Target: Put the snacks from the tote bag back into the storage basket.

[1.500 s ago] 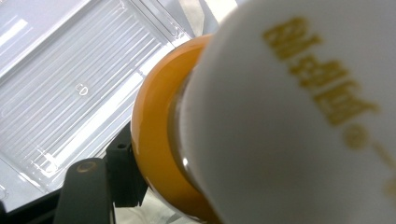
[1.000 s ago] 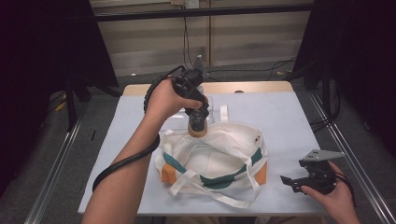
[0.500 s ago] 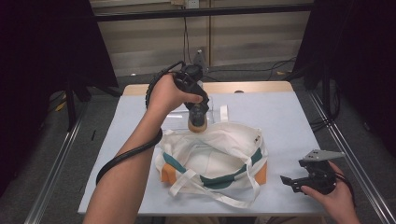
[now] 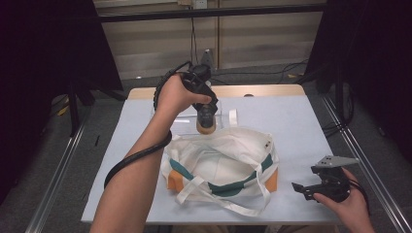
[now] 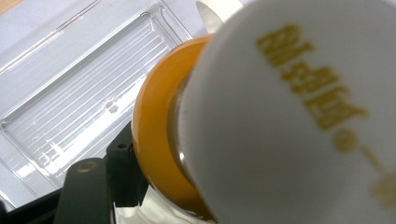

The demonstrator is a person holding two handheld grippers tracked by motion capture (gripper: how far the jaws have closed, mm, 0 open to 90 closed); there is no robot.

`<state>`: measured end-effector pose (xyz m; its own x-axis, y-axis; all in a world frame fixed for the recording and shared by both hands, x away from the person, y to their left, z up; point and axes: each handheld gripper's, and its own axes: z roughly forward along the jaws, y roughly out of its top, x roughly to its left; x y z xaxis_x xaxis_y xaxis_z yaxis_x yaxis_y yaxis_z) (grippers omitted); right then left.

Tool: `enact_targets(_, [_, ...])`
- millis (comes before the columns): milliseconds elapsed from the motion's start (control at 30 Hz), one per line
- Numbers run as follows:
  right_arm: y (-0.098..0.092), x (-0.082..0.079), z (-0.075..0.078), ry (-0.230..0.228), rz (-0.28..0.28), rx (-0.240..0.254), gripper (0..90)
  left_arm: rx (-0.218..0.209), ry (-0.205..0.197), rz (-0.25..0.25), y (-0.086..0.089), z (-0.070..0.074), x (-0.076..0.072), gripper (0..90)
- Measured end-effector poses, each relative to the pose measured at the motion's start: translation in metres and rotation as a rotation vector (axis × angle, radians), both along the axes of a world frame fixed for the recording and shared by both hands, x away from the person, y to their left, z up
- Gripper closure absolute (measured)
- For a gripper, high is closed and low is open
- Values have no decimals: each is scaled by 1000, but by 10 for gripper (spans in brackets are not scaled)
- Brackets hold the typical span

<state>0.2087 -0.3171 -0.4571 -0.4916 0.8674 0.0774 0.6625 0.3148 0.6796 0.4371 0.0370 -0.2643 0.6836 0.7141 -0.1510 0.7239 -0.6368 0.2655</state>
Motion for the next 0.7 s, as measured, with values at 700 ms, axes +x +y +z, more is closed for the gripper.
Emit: enact_targets(700, [1, 0, 0, 2, 0, -3, 43, -3, -5, 19, -4, -12, 15, 312])
